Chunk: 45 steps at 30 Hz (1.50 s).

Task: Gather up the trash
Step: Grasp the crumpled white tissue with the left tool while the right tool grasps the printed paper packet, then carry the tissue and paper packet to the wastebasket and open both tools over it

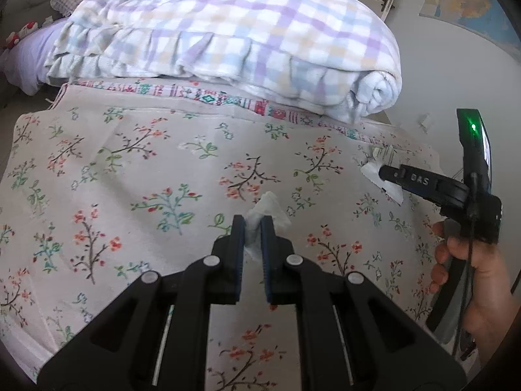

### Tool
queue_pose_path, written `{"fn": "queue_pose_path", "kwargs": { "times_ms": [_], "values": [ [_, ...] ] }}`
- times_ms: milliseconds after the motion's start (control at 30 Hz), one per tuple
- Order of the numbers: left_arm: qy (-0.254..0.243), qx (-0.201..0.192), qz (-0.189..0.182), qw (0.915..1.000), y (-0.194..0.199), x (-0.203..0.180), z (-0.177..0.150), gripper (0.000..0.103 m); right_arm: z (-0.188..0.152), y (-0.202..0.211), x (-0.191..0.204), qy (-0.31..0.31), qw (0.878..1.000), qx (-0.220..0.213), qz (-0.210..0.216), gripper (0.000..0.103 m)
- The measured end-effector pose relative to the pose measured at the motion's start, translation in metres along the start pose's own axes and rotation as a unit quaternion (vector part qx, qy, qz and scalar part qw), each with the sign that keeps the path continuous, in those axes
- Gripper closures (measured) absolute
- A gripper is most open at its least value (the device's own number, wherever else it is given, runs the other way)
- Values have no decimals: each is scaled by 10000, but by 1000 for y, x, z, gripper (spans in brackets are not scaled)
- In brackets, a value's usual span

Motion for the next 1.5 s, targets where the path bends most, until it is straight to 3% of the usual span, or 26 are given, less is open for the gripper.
{"fn": "queue_pose_path", "kwargs": {
  "times_ms": [33,100,167,433,633,1033,1500],
  "values": [
    [11,3,1,10000,3,0,0,92,0,2,-1,114,9997,90,183,59],
    [22,3,28,10000,10,-1,0,92,-1,3,-7,77,9988,219,420,75],
    [39,-14,22,10000,18,-1,0,92,-4,7,-17,-149,9964,404,736,78],
    [145,-142,-30,9998,62,10,-6,92,-25,49,-15,1,9935,543,996,79],
    [166,-256,11,9995,100,29,-12,92,-40,85,8,254,9909,752,1089,79],
    [336,-362,468,9977,158,101,-36,92,-82,122,99,1162,9760,905,1606,79],
    [1314,-691,944,9844,227,215,-56,92,-147,150,224,2214,9432,1103,2216,78]
  ]
}}
Point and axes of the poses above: each gripper's, at about its wrist camera, not at the fingertips, and y roughly against the way its jaws point, x to its left, z to its top, the point moved 3 cm from there along -y, roughly the way its jaws point, and after that the axes turned 8 degrees about -z, right-handed, at the moved point
